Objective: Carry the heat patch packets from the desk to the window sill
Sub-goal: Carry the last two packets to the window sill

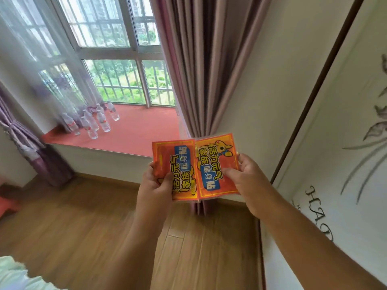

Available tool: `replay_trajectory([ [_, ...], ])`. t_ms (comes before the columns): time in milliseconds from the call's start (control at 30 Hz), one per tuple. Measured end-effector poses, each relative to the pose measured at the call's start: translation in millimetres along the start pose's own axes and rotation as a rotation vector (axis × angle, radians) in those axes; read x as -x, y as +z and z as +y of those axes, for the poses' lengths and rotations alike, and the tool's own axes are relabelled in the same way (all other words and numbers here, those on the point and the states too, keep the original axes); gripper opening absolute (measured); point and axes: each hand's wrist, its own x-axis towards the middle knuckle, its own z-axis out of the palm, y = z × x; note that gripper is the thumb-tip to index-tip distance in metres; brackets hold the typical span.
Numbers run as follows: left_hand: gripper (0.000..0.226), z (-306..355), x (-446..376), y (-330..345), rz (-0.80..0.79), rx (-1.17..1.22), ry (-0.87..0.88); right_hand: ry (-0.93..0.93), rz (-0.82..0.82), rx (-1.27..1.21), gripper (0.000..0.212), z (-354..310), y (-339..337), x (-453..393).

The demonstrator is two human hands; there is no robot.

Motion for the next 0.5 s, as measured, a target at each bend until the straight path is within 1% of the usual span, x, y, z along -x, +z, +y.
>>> replay_trajectory([
  [300,0.026,-14,-77,50,-0.137,0.011,-0.027,0.011,0.13,0.022,0.015,-2,-30,-59],
  [400,0.023,-16,-113,53,-0.18,-0.012,-0.001,0.009,0.162,0.019,0.016,-5,-22,-86],
  [500,0.023,-15,-156,40,-0.194,-0.025,0.009,0.007,0.174,0.025,0.017,-9,3,-121],
])
